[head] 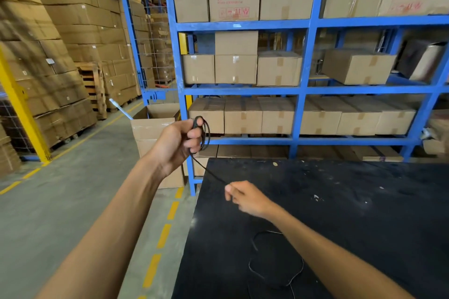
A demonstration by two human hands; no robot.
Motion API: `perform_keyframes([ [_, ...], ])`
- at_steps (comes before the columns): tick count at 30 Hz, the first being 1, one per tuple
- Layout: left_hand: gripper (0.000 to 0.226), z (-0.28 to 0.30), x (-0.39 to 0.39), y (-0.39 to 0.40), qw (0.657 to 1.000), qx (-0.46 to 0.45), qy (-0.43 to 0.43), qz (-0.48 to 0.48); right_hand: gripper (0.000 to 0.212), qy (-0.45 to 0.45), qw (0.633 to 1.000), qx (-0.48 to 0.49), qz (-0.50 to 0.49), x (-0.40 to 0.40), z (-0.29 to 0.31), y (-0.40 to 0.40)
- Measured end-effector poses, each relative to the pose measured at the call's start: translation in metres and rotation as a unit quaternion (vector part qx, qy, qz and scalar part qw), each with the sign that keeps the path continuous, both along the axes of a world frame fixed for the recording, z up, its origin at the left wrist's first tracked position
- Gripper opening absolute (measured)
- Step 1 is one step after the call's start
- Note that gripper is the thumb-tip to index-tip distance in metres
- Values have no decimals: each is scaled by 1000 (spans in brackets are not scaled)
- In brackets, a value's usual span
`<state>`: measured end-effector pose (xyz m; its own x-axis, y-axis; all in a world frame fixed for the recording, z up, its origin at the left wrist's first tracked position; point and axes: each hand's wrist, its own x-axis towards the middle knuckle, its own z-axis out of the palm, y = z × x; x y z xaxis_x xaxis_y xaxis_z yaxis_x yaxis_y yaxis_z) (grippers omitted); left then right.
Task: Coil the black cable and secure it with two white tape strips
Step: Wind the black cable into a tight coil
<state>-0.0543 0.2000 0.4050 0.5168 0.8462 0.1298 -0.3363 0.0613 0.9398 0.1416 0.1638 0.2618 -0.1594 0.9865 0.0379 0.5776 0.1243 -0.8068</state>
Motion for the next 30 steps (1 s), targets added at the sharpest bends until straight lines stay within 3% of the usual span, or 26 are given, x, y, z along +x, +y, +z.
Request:
perform_keyframes([
  [4, 36, -18, -7, -14, 984, 28, 171, -31, 36, 69, 992, -21, -100, 31, 35, 20],
  [8, 37, -55, 7, -15, 946, 109, 306, 6, 34, 134, 983, 68, -108, 17, 102, 18],
  [10, 37, -66, 14, -12, 946, 122, 289, 80, 36, 152, 980, 112, -58, 0, 123, 8],
  [14, 35, -65, 18, -4, 957, 111, 166, 210, 36, 128, 981, 119, 85, -32, 113, -19],
  [17, 33, -47, 17, 1, 975, 71, 50, 205, 36, 102, 984, 103, 105, -47, 79, -30],
  [19, 32, -36, 16, 1, 987, 40, 9, 155, 34, 134, 983, 84, 96, -51, 60, -34],
  [24, 29, -38, 1, -3, 999, -47, 20, 11, 30, 204, 972, 82, 88, -49, 46, -44],
  [27, 26, -44, -14, -1, 996, -80, 31, -9, 32, 271, 955, 112, 53, -47, 49, -48],
  [30, 27, -54, -19, -1, 995, -40, 90, 17, 33, 312, 939, 143, -1, -35, 66, -43],
])
